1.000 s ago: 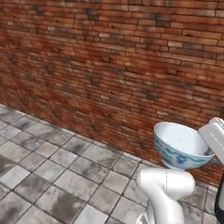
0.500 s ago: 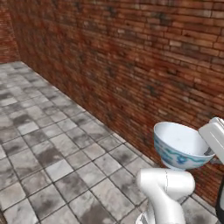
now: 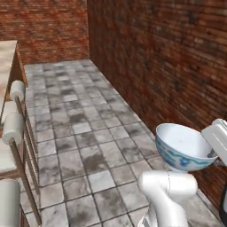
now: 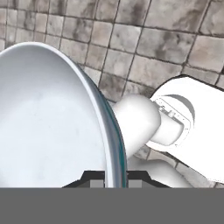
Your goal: Pick up the bowls from the cabinet and place each bowl in front of a stool on the dining counter.
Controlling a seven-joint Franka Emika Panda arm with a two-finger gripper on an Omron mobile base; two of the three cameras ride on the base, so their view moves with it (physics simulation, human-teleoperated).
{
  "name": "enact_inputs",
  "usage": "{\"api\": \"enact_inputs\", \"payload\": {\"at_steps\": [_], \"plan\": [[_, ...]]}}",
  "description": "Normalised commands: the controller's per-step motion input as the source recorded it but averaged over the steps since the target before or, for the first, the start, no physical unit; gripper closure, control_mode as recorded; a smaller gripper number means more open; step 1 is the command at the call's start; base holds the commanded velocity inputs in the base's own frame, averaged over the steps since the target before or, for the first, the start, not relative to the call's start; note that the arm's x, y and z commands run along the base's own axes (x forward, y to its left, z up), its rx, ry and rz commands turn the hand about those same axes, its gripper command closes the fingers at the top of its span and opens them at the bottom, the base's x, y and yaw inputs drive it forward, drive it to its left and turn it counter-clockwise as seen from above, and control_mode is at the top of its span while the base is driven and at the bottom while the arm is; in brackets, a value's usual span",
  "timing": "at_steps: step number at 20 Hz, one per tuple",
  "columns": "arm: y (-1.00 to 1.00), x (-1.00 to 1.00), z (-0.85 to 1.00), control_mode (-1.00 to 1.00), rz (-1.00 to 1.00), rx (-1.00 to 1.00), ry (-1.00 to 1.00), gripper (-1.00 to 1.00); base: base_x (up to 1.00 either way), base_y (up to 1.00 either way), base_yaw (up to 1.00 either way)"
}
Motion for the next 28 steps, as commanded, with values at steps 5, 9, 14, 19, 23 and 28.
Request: {"api": "enact_inputs", "payload": {"at_steps": [5,9,14,19,23,28], "plan": [[0.00,0.00,0.00,1.00,0.00,0.00,0.00,1.00,1.00,-0.03,0.52],[0.00,0.00,0.00,1.00,0.00,0.00,0.00,1.00,1.00,-0.05,0.53],[0.00,0.00,0.00,1.00,0.00,0.00,0.00,1.00,1.00,-0.06,0.59],[0.00,0.00,0.00,1.00,0.00,0.00,0.00,1.00,1.00,-0.04,0.69],[0.00,0.00,0.00,1.00,0.00,0.00,0.00,1.00,1.00,-0.04,0.73],[0.00,0.00,0.00,1.00,0.00,0.00,0.00,1.00,1.00,-0.04,0.76]]}}
